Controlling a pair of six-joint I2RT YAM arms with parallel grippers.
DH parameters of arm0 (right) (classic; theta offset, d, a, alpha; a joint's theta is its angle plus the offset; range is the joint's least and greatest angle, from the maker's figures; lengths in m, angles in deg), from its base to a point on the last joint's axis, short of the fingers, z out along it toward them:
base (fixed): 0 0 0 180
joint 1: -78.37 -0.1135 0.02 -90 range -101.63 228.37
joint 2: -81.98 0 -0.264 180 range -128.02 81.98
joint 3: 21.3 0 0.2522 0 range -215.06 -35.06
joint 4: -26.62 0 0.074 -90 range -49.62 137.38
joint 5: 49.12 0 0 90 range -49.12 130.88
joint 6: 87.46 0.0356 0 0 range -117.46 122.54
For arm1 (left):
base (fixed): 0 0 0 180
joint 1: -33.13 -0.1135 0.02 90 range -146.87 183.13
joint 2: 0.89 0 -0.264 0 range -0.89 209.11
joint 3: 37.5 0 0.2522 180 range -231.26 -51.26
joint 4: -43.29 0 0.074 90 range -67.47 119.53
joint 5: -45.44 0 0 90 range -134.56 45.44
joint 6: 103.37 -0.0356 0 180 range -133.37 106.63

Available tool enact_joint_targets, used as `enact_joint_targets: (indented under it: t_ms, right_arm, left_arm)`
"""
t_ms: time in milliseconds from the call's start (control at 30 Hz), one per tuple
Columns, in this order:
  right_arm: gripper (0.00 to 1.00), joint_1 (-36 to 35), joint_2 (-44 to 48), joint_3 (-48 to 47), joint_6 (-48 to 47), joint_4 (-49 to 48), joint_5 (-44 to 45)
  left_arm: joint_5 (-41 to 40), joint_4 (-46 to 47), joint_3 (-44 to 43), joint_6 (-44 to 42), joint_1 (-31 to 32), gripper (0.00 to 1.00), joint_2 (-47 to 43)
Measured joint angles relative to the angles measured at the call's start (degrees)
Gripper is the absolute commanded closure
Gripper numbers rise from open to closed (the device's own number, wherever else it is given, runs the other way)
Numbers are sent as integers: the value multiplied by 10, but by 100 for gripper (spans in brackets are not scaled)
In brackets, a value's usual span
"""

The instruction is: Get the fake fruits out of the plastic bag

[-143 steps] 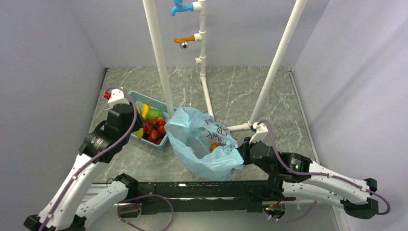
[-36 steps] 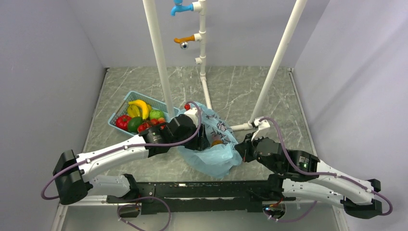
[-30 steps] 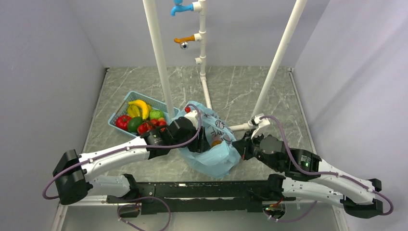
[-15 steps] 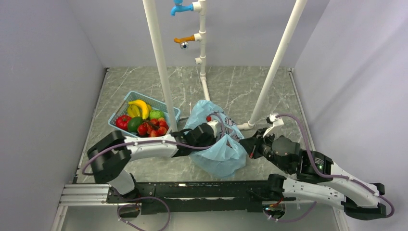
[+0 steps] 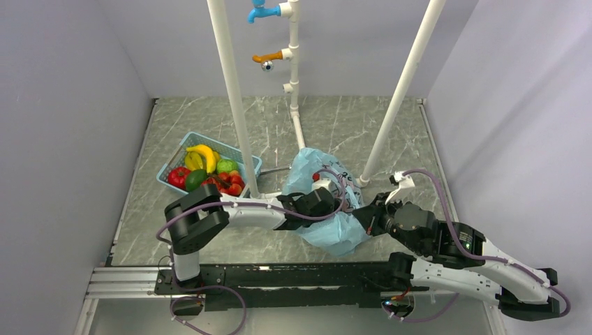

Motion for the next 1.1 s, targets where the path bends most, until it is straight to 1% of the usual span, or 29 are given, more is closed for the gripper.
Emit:
enact_joint_targets:
  t_ms: [67,133,200,333,467,633,733,833,900,967,1033,1100]
  right_arm:
    - [100,0,1,0,4,5,0]
    - [100,0,1,0,6,7,0]
    - [100,0,1,1,9,7,0]
    - [100,0,3,11,0,-3,-12]
    - [100,0,1,25,-41,-50,-65]
    - [100,0,-31,27,-90,-154,-165]
    - [100,0,-63,27,-105,-222,-225]
    - [100,0,-77,27,-109,-268,-249]
    - [100,0,-72,27,-110,-275,-245]
    - [100,0,-59,27,-108,-266,-223]
    - [100,0,-45,27,-105,-244,-193]
    - [100,0,-30,27,-100,-216,-165]
  left_arm:
    - [-26,-12,-16,11,7,39,15]
    - [-45,-19,-15,19,10,45,17]
    - [-61,-17,6,25,11,49,5]
    - [-94,-47,80,31,10,51,-72]
    - [-113,-90,140,29,9,50,-184]
    - [-129,-144,191,24,9,47,-344]
    - [-131,-180,202,15,9,45,-425]
    - [-131,-197,202,6,9,43,-486]
    - [-128,-197,202,1,9,43,-506]
    - [-118,-186,202,-4,9,42,-503]
    - [-103,-175,201,-9,9,40,-474]
    - [-81,-170,190,-17,10,32,-417]
